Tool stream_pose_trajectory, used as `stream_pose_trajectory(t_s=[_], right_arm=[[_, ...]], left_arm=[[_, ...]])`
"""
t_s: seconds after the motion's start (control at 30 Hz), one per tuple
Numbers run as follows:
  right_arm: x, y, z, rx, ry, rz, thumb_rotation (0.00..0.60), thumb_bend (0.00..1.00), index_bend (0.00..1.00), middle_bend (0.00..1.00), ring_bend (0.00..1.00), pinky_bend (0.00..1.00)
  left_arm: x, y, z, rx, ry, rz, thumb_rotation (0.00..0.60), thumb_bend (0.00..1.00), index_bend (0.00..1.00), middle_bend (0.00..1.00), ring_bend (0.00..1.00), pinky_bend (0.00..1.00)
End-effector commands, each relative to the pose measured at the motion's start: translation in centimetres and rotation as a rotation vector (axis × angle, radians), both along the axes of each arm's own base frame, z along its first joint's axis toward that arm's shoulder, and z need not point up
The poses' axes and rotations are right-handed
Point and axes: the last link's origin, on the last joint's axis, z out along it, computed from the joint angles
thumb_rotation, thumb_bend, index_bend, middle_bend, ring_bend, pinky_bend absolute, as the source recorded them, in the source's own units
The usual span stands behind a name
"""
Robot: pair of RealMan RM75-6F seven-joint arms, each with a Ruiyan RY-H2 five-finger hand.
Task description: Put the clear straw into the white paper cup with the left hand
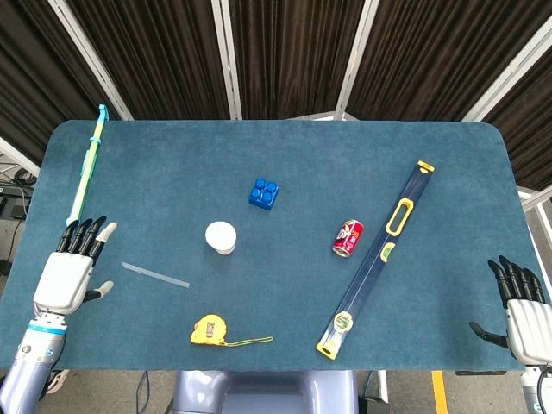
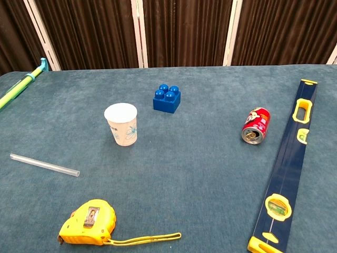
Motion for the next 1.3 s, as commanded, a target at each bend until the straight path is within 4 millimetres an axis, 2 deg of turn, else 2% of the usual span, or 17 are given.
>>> stream_pose_trajectory(t_s=[0.03,0.5,0.87,1.0,1.1,1.23,1.3], right_arm=[[0.0,0.0,0.0,0.0,-0.001,0.001,0.6,0.09,0.0,0.0,0.0,0.0],[0.0,0.0,0.0,0.001,-0.001,0.002,0.6,0.09,0.0,0.0,0.0,0.0],[0.0,0.0,0.0,0.001,-0.002,0.001,0.6,0.09,0.0,0.0,0.0,0.0],[-0.1,0.0,0.0,0.0,-0.002,0.001,0.6,0.09,0.0,0.0,0.0,0.0],[-0.1,0.1,0.0,-0.001,-0.001,0.002,0.6,0.09,0.0,0.0,0.0,0.0],[-0.1,0.1,0.0,-0.002,0.001,0.001,0.6,0.09,0.0,0.0,0.0,0.0],[-0.1,0.1,0.0,-0.003,0.001,0.001,0.6,0.09,0.0,0.0,0.0,0.0]], left_arm=[[0.0,0.0,0.0,0.0,0.002,-0.001,0.6,0.08,0.03,0.0,0.0,0.0],[0.0,0.0,0.0,-0.005,0.007,-0.002,0.6,0.08,0.03,0.0,0.0,0.0],[0.1,0.1,-0.5,-0.041,0.022,0.006,0.6,0.08,0.08,0.0,0.0,0.0],[0.2,0.1,-0.9,-0.063,0.03,0.004,0.6,0.08,0.14,0.0,0.0,0.0],[0.4,0.1,-1.5,-0.09,0.035,0.004,0.6,0.09,0.25,0.0,0.0,0.0],[0.5,0.5,-2.4,-0.134,0.041,0.017,0.6,0.17,0.41,0.0,0.0,0.0],[0.6,0.7,-3.1,-0.162,0.044,0.032,0.6,0.21,0.46,0.0,0.0,0.0]])
